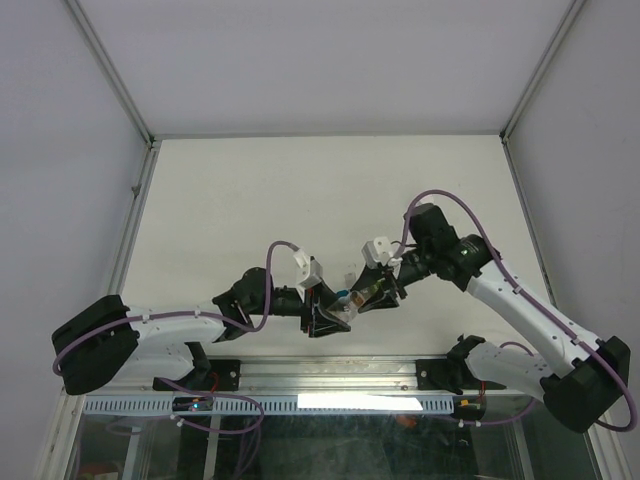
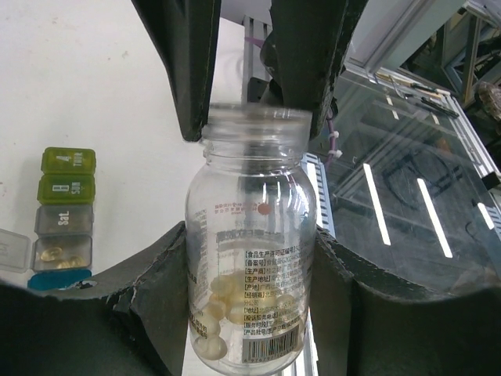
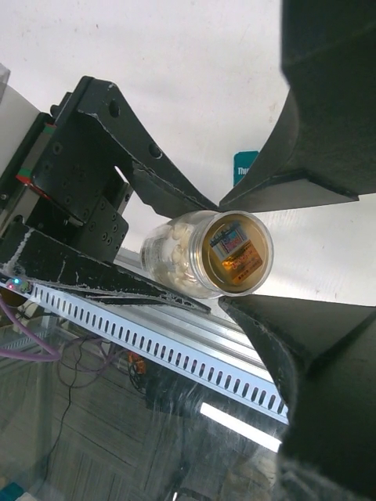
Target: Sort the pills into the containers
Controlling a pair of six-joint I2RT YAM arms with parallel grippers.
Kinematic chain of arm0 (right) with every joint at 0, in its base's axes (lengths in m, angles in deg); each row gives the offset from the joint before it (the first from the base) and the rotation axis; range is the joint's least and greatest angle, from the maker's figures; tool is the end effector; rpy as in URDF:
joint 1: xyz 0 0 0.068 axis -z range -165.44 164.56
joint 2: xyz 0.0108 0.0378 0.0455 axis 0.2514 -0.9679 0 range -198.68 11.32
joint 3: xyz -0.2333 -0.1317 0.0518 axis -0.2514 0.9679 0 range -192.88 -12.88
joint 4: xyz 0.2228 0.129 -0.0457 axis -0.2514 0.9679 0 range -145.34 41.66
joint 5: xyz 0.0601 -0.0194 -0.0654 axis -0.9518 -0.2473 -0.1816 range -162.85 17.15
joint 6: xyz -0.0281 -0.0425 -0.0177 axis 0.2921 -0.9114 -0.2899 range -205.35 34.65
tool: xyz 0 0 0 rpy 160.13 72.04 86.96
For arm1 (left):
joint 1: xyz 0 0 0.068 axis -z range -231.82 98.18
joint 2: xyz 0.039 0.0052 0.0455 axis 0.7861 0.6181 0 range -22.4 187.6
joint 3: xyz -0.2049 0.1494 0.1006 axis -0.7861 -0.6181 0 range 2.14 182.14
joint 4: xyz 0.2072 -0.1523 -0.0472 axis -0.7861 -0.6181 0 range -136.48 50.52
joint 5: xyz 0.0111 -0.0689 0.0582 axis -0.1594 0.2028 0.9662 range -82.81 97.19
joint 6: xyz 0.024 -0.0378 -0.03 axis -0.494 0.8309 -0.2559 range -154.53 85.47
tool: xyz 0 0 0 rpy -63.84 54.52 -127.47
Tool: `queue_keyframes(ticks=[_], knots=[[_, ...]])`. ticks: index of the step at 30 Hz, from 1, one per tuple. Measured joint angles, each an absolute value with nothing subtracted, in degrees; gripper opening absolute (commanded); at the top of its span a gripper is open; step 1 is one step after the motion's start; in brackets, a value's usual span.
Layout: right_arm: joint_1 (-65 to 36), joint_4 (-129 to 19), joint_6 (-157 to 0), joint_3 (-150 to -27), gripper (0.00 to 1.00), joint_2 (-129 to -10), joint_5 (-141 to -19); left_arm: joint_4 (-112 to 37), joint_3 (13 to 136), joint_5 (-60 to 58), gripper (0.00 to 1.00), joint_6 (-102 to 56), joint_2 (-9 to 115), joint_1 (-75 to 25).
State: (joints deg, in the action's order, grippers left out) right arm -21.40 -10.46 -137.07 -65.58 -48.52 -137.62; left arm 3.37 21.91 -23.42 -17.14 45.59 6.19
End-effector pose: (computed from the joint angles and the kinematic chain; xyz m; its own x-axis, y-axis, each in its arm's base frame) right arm 0.1371 0.1393 0.3006 0.1550 -0.3011 -0.9409 -0.9351 -0.3520 -0.0414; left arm 0.1081 -0.2074 0.2058 -0.3456 0.0679 -0.9359 0.9381 0.0483 -0.3429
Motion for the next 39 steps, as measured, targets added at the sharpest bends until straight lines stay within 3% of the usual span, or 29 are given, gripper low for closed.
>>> queue_keyframes(ticks=[11,15,17,19,22,26,33,39], knots=[[-21.8,-13.0,-125.6,-65.6,0.21,-53.1,-131.7,-2.7,22.7,-16.1,0.00,-25.2,46.0,7.4],[-21.8,-17.2,-113.3,-65.1,0.13,-53.9,-124.4,-6.2,23.9,-9.4,0.00,-28.6,46.6,7.9],[-21.8,-19.7,-105.6,-64.9,0.13,-54.3,-119.7,-7.9,25.2,-5.8,0.00,-30.3,47.9,8.2],[-21.8,-21.0,-99.6,-65.3,0.30,-55.2,-116.8,-8.8,26.3,-3.2,0.00,-31.2,49.4,8.6],[-21.3,-21.9,-93.6,-66.4,0.65,-57.0,-115.2,-9.2,27.1,-0.4,0.00,-31.4,50.5,8.6],[-18.0,-22.2,-89.8,-66.6,0.97,-57.1,-119.2,-5.0,27.2,1.4,0.00,-31.3,49.8,8.6],[-8.1,-19.2,-96.9,-68.4,0.99,-49.8,-129.6,-2.4,26.8,0.9,0.00,-31.1,44.7,8.6],[-7.4,-8.7,-121.4,-71.8,0.99,-43.7,-135.5,-2.6,25.9,-4.6,0.00,-31.1,43.1,8.6]])
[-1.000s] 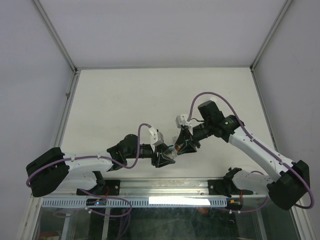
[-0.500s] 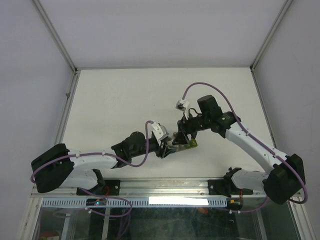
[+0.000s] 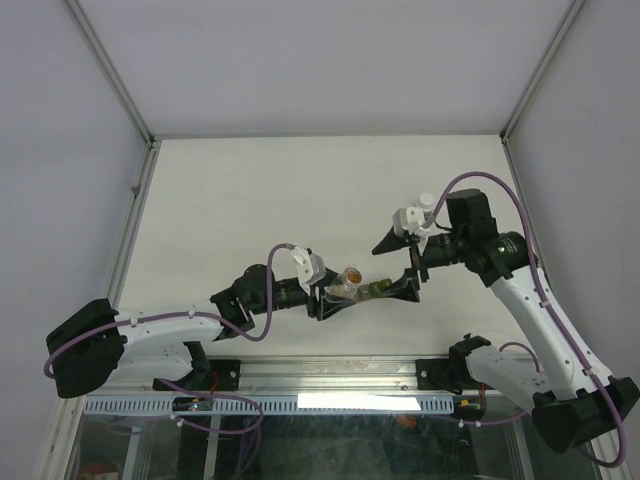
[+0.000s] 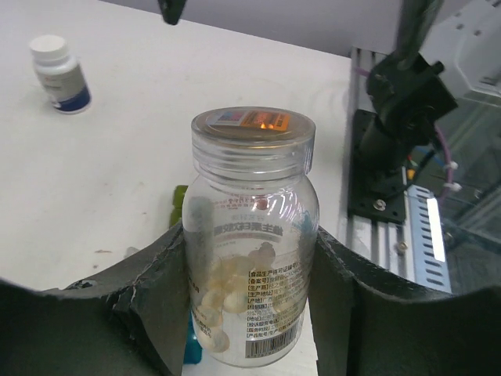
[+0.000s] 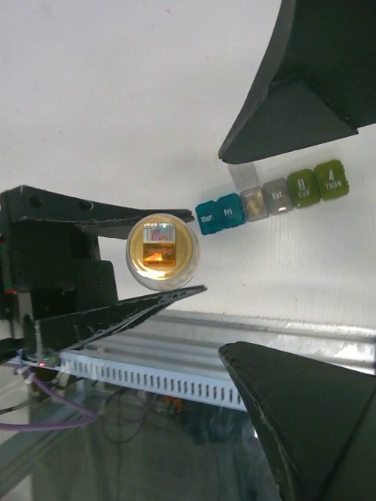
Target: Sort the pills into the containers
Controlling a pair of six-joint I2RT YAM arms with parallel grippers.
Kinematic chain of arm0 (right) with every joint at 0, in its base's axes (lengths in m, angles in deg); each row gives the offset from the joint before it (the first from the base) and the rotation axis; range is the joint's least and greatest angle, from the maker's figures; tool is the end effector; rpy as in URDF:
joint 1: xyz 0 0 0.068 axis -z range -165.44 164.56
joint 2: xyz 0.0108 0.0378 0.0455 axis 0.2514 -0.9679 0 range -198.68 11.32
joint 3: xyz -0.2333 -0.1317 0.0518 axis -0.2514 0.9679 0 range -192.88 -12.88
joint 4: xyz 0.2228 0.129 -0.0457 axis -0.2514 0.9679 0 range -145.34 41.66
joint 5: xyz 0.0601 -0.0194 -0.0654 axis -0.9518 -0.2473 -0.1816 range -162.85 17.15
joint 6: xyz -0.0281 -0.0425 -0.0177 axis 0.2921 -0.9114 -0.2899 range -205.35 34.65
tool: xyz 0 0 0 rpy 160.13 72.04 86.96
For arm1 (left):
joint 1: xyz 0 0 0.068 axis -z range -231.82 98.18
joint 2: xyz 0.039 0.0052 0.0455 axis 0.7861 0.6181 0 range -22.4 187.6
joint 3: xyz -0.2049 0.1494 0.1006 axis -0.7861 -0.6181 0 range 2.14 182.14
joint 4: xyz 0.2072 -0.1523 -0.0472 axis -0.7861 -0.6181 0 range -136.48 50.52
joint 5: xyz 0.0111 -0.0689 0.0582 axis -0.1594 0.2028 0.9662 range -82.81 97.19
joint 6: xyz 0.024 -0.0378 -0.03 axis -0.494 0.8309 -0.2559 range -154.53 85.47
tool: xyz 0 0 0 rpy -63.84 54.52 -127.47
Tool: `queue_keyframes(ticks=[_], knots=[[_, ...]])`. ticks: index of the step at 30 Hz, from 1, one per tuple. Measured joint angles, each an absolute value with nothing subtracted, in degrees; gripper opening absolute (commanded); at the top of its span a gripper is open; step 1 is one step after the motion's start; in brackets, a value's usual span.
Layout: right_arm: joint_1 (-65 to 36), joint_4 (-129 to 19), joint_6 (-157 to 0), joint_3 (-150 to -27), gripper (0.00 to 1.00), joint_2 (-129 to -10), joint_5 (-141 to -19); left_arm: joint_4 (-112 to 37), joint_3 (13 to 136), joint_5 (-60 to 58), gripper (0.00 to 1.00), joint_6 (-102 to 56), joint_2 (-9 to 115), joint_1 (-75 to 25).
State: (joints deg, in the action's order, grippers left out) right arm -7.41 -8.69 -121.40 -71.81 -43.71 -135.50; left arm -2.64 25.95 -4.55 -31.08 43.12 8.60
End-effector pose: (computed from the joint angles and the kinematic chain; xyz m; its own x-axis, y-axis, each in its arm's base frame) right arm 0.1508 0.0950 0.3451 -0.0518 -0.3126 -0.9485 -0.9985 -0.0021 0.0552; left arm 0.1131 -0.2139 0.2263 -0.0990 0.0552 -0.9936 0.9474 0.3107 -0.0771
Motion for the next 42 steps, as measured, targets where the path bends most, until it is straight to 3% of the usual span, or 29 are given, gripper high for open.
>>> queue_keyframes(ticks=[5,10,18,30,42], knots=[[-7.8,4.5,-151.8,-72.6,0.98,-47.1,-137.5,-4.8,26.0,-12.9,0.00,-31.1,43.1,8.5],[-12.4,8.0,-163.4,-73.0,0.84,-51.9,-137.7,-6.4,26.4,-19.9,0.00,-31.0,43.5,8.1],[-17.5,5.9,-162.2,-73.0,0.61,-52.0,-137.8,-8.1,27.1,-23.1,0.00,-30.9,45.3,8.1],[-20.3,2.8,-160.0,-71.2,0.64,-51.8,-137.5,-8.2,27.2,-23.3,0.00,-30.7,45.7,7.7],[-22.3,0.3,-157.8,-69.8,0.46,-51.1,-136.4,-8.0,27.3,-23.3,0.00,-30.0,45.9,7.7]])
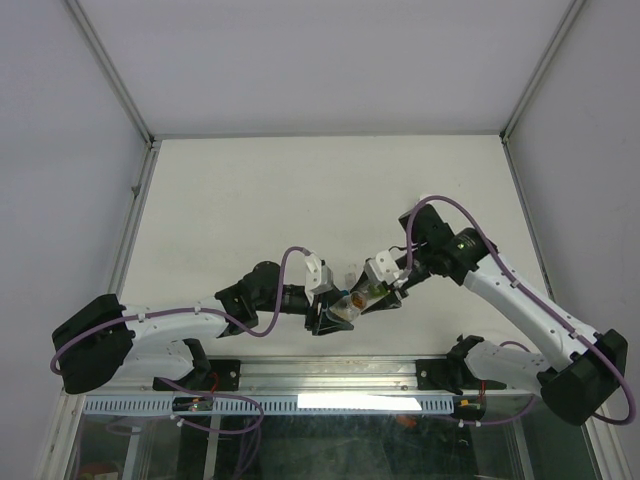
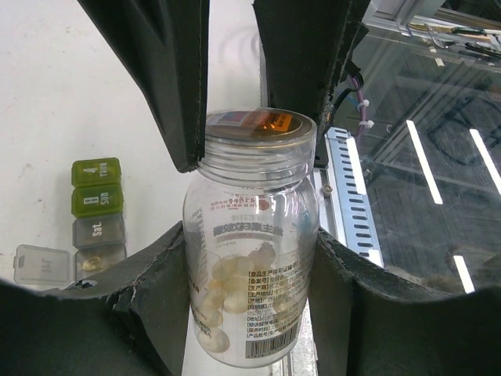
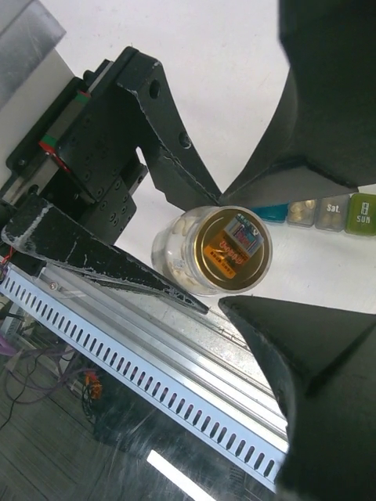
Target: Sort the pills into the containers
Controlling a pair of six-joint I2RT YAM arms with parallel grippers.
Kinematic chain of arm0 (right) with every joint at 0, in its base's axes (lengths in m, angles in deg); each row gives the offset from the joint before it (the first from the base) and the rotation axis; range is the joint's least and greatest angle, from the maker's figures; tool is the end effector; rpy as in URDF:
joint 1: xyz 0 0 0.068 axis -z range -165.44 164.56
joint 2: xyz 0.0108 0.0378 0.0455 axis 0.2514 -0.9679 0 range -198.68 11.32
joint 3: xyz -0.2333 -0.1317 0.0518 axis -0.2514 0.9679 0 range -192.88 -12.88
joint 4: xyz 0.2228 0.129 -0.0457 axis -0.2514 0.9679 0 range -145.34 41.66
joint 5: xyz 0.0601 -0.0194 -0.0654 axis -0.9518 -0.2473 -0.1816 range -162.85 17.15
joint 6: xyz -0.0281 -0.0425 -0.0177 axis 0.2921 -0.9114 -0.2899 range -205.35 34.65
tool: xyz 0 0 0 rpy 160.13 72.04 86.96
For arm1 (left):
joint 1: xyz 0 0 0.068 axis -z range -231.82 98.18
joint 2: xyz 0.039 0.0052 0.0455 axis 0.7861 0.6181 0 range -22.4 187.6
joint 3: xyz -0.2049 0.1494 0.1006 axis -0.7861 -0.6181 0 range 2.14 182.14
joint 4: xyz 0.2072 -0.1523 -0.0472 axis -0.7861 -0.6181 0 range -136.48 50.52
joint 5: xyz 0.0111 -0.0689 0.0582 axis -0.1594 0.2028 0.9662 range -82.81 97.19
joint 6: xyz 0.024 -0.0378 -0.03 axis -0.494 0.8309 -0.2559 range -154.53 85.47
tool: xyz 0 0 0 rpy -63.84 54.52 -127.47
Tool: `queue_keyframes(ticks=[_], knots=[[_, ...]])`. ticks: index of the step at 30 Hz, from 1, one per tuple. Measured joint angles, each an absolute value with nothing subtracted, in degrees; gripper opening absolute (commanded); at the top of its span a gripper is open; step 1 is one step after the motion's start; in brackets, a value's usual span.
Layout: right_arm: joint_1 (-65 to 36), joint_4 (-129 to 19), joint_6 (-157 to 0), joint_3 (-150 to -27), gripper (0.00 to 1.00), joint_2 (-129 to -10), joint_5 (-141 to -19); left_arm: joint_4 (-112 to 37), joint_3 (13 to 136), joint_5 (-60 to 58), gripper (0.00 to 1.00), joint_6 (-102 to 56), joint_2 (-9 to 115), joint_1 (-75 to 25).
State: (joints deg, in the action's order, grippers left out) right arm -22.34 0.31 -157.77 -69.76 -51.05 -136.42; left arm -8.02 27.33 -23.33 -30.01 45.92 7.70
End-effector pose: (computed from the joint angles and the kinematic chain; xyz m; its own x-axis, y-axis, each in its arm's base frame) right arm 0.1332 0.1399 0.3051 0.3728 -0.2509 -0.8933 -0.8528 -0.4721 -0.2233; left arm 0.1086 -0.2201 0.2140 -0.1805 0.1731 -0.9682 0.9835 0.0218 -0.1795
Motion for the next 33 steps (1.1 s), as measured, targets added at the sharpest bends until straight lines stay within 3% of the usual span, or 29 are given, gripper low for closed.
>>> queue_keyframes(ticks=[10,15,18,19,22,24,27,33], knots=[[-22.8,-3.2,-147.6,-69.1,0.14,-49.8,-133.5,-8.2,27.7,-22.1,0.00,-29.1,46.1,7.7],[-22.8,-10.5,-128.6,-68.2,0.07,-50.0,-126.3,-11.5,28.2,-14.0,0.00,-29.0,45.4,8.0],[-21.7,-15.6,-114.4,-67.2,0.08,-51.2,-121.2,-14.4,28.9,-6.7,0.00,-29.4,45.4,9.1],[-21.0,-16.8,-110.8,-66.9,0.15,-51.7,-120.5,-15.1,29.3,-4.4,0.00,-29.5,45.6,9.5],[-18.2,-20.1,-102.2,-66.7,0.62,-53.3,-121.4,-16.2,30.6,1.3,0.00,-29.4,46.3,10.0],[-16.8,-21.5,-99.5,-66.7,0.87,-53.6,-123.3,-16.0,31.1,3.3,0.00,-29.2,46.3,10.0],[-14.8,-21.6,-99.0,-66.7,0.98,-52.8,-126.1,-15.1,31.2,4.6,0.00,-28.8,45.9,10.1],[-9.3,-22.0,-101.7,-66.0,0.99,-44.3,-131.2,-13.3,30.0,3.5,0.00,-27.8,42.4,10.0]])
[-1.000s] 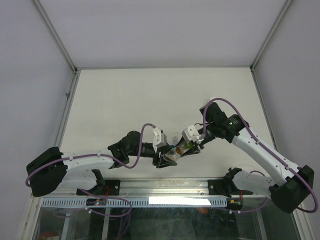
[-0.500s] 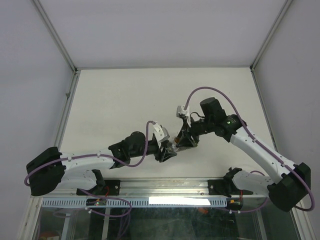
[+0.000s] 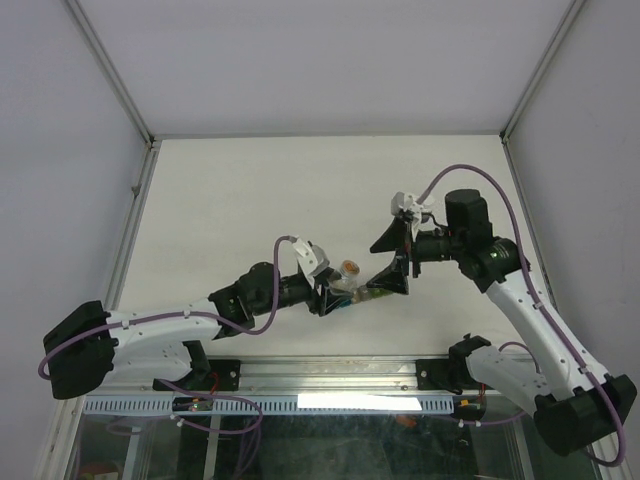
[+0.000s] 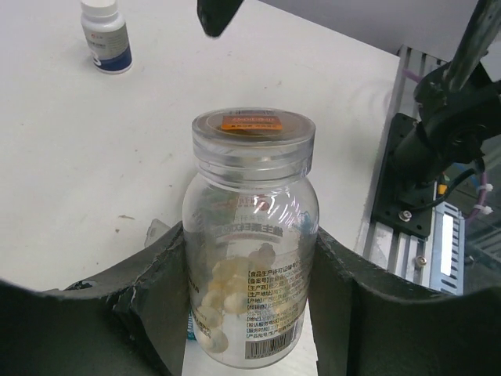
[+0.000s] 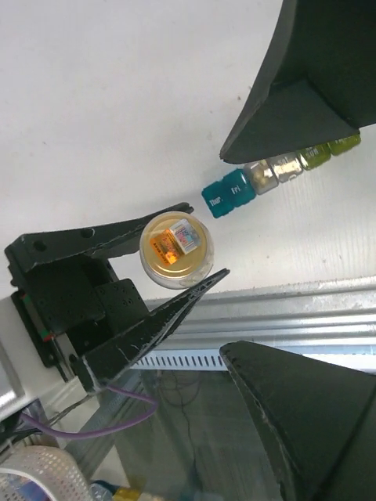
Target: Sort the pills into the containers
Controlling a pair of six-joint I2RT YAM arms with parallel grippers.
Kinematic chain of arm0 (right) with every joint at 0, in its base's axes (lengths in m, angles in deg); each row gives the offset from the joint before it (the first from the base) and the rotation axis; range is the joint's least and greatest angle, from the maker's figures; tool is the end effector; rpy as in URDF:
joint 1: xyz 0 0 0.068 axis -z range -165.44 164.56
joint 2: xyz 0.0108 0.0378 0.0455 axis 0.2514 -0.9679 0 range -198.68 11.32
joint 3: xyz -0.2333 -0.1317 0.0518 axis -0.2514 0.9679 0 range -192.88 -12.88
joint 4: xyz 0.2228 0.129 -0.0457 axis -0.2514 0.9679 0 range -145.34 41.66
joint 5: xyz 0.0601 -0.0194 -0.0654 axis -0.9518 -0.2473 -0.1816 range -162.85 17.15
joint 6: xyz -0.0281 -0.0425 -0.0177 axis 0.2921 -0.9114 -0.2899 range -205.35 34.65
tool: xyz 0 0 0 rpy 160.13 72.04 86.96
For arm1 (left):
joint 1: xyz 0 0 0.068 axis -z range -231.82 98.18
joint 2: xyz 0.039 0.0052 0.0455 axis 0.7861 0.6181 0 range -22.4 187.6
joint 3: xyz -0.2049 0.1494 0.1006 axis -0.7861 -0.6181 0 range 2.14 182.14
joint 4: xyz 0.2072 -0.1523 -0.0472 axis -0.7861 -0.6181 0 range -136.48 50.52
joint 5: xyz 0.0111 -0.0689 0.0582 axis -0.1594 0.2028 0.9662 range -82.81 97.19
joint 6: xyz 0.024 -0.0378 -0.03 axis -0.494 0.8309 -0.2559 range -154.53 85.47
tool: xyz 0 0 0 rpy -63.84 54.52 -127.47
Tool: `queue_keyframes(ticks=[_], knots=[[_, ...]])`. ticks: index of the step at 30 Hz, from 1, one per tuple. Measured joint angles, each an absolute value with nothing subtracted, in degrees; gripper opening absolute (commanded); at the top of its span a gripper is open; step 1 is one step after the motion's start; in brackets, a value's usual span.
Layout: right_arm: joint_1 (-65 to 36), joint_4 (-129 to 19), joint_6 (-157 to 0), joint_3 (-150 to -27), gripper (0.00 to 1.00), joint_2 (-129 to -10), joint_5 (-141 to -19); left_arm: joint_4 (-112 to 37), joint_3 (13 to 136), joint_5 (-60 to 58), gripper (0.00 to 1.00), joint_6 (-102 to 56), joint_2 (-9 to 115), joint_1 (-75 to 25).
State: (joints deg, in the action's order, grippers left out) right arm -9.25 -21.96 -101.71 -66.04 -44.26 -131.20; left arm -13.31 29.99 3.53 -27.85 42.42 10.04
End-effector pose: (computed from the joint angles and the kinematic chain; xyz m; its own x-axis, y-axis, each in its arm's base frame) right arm 0.1645 0.1058 0.3267 -0.2759 -0.2835 -0.9184 -0.9601 0.1268 0.2492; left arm 0.1145 -0.2189 0.2325 -0.1935 0.1158 -0.9743 0.8932 0.4316 -0.1261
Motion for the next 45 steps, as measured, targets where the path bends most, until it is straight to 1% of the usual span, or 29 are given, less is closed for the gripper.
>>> queue_keyframes(ticks=[4,9,12,13,15,17,18,20,25,26,30,35,38,40,43,45], knots=[[-8.2,-18.7,-110.8,-66.1,0.99,-41.6,-134.5,-12.4,28.3,-0.8,0.00,-27.8,40.5,10.0],[-8.5,-6.3,-134.7,-68.6,0.99,-44.9,-139.3,-11.1,27.3,-11.7,0.00,-28.2,39.9,8.4],[-12.4,-1.1,-144.8,-71.1,0.93,-48.0,-140.9,-10.5,27.3,-18.8,0.00,-28.1,40.4,6.0],[-14.6,-0.5,-146.9,-71.5,0.90,-48.8,-141.0,-10.4,27.3,-20.6,0.00,-28.1,40.9,5.4],[-18.0,-0.1,-149.0,-71.6,0.84,-49.8,-140.8,-10.5,27.5,-23.4,0.00,-28.0,42.1,4.7],[-19.4,-0.2,-149.7,-71.6,0.78,-50.0,-140.6,-10.6,27.8,-25.2,0.00,-27.9,43.6,4.7],[-19.7,-0.5,-149.7,-71.5,0.76,-50.0,-140.5,-10.7,28.0,-26.1,0.00,-27.9,44.2,4.7],[-20.1,-1.8,-149.2,-71.1,0.74,-49.8,-140.1,-10.8,28.2,-27.2,0.00,-27.9,45.2,4.7],[-21.3,-5.4,-147.0,-68.9,0.73,-49.4,-138.3,-10.6,28.7,-28.6,0.00,-27.8,46.3,4.7],[-21.5,-6.0,-146.7,-68.5,0.71,-49.4,-138.0,-10.5,28.8,-28.9,0.00,-27.8,46.3,4.7],[-22.6,-6.9,-146.1,-67.7,0.58,-49.4,-136.6,-9.7,28.9,-29.2,0.00,-27.6,46.4,4.3],[-23.2,-7.9,-145.4,-67.5,0.36,-49.4,-136.0,-9.4,28.9,-29.4,0.00,-27.4,46.4,4.3],[-23.2,-8.2,-144.8,-67.5,0.24,-49.4,-135.9,-9.4,28.9,-29.5,0.00,-27.4,46.4,4.3],[-23.2,-8.4,-144.0,-67.5,0.19,-49.4,-135.8,-9.4,28.9,-29.4,0.00,-27.2,46.4,4.3],[-23.2,-9.7,-140.4,-67.5,0.16,-49.5,-134.7,-9.6,28.9,-27.8,0.00,-26.8,46.1,4.3],[-23.1,-11.2,-135.7,-67.6,0.10,-50.2,-133.3,-11.0,28.9,-24.5,0.00,-26.7,45.0,4.9]])
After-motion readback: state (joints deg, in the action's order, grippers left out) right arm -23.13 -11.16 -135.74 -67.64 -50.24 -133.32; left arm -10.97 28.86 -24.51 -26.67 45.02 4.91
